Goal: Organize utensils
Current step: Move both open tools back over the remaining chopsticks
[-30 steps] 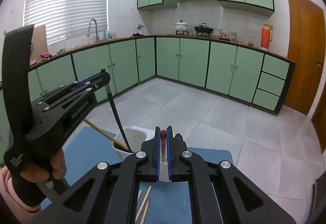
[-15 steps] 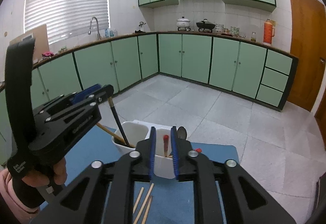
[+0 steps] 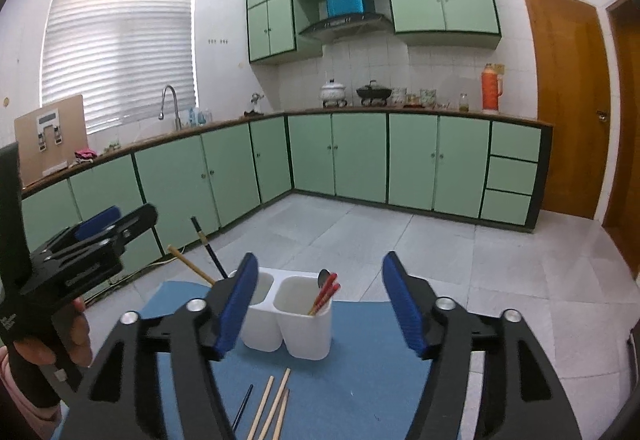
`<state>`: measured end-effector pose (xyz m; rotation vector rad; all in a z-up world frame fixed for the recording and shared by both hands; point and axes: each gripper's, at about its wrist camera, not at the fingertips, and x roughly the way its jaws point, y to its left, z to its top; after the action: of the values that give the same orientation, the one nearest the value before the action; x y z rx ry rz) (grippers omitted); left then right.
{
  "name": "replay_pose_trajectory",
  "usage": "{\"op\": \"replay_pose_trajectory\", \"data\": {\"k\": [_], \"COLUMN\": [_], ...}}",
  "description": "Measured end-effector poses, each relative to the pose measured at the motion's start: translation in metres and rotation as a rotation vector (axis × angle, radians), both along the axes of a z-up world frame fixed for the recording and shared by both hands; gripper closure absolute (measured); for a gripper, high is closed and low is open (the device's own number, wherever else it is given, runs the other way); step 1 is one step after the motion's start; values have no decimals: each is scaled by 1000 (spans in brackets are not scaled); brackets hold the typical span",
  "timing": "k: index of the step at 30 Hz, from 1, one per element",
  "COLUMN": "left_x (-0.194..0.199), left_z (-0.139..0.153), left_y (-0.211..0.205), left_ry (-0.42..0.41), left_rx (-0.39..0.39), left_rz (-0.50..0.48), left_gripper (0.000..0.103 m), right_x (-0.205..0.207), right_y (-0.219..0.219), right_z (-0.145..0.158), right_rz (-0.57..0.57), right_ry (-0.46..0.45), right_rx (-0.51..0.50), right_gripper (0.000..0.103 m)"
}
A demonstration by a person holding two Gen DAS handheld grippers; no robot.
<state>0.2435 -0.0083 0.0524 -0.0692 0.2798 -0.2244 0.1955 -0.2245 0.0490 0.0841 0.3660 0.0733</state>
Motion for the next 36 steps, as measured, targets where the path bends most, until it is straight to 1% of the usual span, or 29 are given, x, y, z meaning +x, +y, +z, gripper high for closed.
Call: {"op": "replay_pose_trajectory", "data": {"k": [1,2,4,5,7,10,15,19,21,26,30,33,36], "left_x": [-9,-15,-29,-33,-47,-63,-82,-97,-102,-120,-133,-143,-148], "left_z": [-2,-4,-9,-11,-17,-27,-41,-58,-66,-98,-120,-137,-148], "left_y": [2,4,7,7,10,12,16,18,18,15,13,13,12], "left_ry": [1,4,16,19,31,49,88,134,152,217,271,312,340], "left_rx": [-1,-3,-1,0,9,18,37,46,59,129,155,179,198], "left_rz": [-2,-5,-6,-7,-8,-7,-9,-10,-10,-19,-29,-40,-41], "left_gripper": [18,17,14,13,12,10,9,9,9,9,9,9,9], "right_x": [-5,-14,-28,-33,-44,-60,-74,-86,-92,-103,-114,-120,-128], "right_y": [-1,-2,-4,-5,-6,-7,-7,0,5,20,30,35,40], "right_z": [0,-2,-6,-8,-13,-22,-38,-53,-64,-93,-119,-138,-155], "right_rz": [-6,-16,-36,-43,-59,-81,-74,-63,-56,-36,-22,-21,-9], "right_ry": [-7,-17,-26,-30,-38,-44,-4,30,62,138,191,237,277], "right_rx": [1,4,13,17,23,27,52,54,55,43,27,17,11], "right_gripper": [26,23,14,13,6,6,6,6,6,6,7,10,17]}}
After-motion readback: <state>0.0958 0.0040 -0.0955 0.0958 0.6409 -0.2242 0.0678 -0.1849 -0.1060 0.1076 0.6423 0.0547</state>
